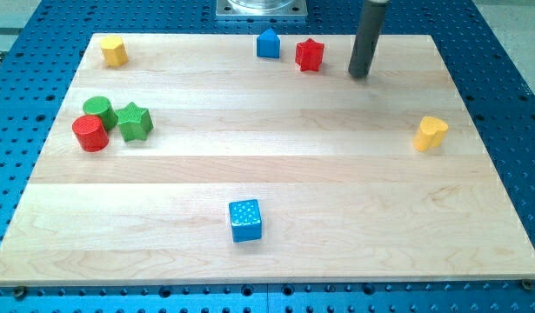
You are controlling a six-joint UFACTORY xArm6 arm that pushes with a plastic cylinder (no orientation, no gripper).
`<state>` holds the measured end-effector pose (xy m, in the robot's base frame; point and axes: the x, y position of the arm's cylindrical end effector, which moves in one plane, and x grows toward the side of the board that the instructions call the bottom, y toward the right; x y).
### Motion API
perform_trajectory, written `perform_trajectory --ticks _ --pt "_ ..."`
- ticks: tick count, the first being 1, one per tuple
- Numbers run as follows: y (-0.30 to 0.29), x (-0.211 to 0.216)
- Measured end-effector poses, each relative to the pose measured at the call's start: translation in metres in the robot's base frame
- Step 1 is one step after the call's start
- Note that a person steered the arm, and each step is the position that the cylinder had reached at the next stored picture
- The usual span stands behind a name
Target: Push the red star into the green star
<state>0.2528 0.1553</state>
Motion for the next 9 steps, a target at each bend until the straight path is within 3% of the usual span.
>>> perform_trajectory --ticks 1,2,3,4,5,7,9 --pt "-0.042 -0.021" --pt "-0.125 0.018" --pt "-0.204 0.090" --pt "-0.183 0.106" --pt "-0.184 0.156" --pt "-0.254 0.170" --pt "-0.285 0.189"
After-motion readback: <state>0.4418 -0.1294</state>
